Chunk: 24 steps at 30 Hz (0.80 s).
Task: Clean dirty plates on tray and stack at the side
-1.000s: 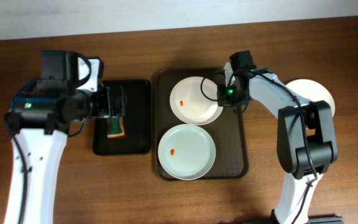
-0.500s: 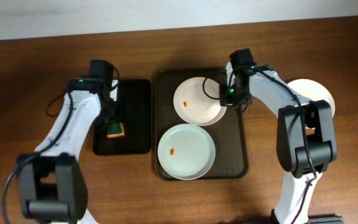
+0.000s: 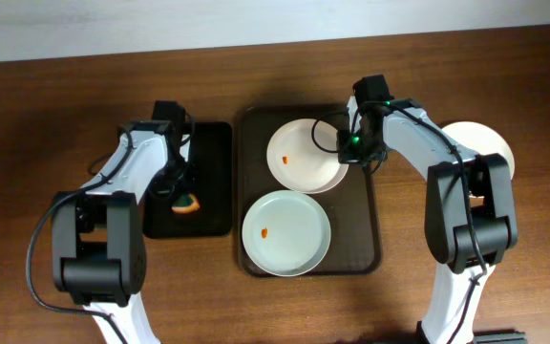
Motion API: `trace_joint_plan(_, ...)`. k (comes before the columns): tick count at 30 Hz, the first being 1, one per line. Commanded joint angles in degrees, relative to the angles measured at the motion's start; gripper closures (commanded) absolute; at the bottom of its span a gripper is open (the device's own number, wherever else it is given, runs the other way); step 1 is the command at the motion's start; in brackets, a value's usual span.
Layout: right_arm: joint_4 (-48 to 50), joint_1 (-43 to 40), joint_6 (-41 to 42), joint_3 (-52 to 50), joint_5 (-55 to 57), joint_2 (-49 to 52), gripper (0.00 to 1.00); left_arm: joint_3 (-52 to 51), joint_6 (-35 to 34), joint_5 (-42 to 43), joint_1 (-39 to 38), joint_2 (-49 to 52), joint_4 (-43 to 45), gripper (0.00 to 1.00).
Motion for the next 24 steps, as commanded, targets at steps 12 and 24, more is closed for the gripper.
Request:
trace_joint_plan(12,-1.1,-0.1,-0.6,-0.3,2.2,1.8,0.95,-12.4,-1.4,2.3,-1.7,-4.0,5.9,1.0)
trace_joint_plan(24,-1.3,-0.1,-0.6,-0.3,2.2,1.8,0.95,-0.8,-1.3,-2.7,-1.5,-3.7,1.0,0.44)
